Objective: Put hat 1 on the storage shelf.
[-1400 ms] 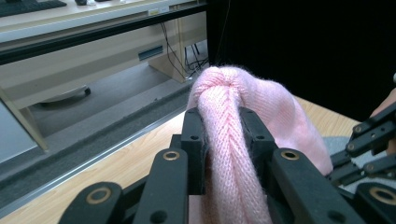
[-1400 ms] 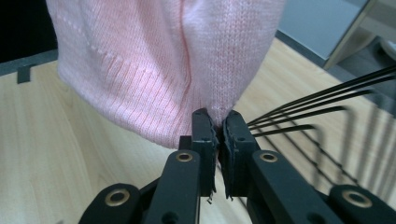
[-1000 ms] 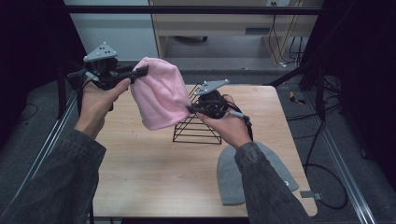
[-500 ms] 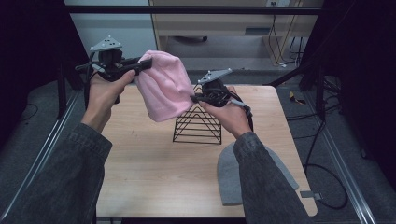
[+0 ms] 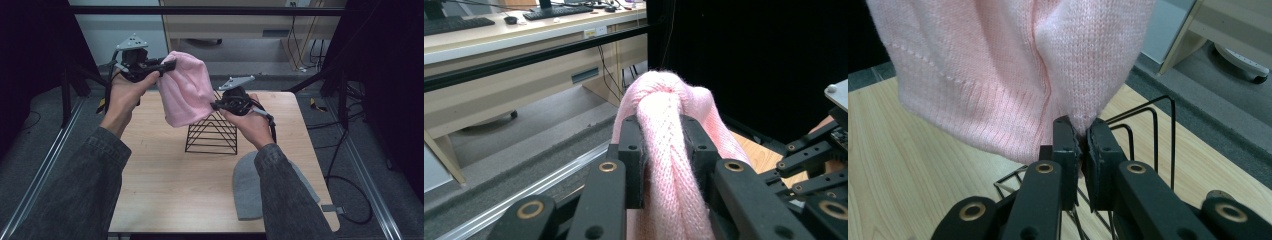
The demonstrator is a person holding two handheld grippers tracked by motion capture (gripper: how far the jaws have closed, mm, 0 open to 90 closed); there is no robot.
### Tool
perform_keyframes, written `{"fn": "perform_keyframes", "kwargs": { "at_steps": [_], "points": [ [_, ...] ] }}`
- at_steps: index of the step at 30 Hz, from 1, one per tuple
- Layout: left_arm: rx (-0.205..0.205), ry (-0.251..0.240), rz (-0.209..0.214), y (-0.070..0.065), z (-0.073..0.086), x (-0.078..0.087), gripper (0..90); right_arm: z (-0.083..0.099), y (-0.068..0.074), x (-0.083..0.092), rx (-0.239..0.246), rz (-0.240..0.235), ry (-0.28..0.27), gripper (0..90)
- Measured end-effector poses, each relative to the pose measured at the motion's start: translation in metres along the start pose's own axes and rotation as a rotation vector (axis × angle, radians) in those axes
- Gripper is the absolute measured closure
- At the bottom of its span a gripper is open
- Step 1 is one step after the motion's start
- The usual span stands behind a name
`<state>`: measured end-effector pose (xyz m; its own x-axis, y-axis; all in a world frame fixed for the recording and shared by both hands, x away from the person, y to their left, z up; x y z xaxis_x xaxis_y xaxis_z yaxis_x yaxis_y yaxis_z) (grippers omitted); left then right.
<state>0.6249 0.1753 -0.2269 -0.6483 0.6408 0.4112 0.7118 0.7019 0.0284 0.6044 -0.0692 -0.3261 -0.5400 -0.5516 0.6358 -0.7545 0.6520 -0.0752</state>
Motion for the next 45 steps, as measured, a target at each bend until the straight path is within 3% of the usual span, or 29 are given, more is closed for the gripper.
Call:
{"fn": "perform_keyframes", "kwargs": {
  "at_steps": [12,18,29,45],
  "points": [
    [-0.016,0.01,0.005,-0.001,0.007,-0.029,74.3,0.023,-0.008,-0.008,-0.012,0.043,0.0,84.5],
    [-0.024,0.004,0.026,-0.008,0.01,-0.033,74.2,0.034,-0.008,-0.007,0.0,0.057,0.0,84.5],
    [-0.026,0.011,0.061,-0.024,0.018,-0.044,73.7,0.061,-0.015,-0.002,-0.029,0.072,-0.023,84.8],
    [-0.073,0.068,0.061,-0.039,0.031,-0.065,72.8,0.09,-0.021,-0.003,-0.042,0.096,0.024,84.9]
  ]
}}
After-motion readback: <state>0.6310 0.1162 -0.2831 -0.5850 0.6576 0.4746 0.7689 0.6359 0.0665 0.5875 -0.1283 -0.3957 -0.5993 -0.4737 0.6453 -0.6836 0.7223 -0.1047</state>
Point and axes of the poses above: each handheld gripper's, and its own axes: x roughly backward along the jaws, z roughly out of its underside, y roughly to its left, the point moved 3 cm from there along -x, roughly forward along the jaws, and after that the axes turned 7 degrees about y, right-handed, at the moved point
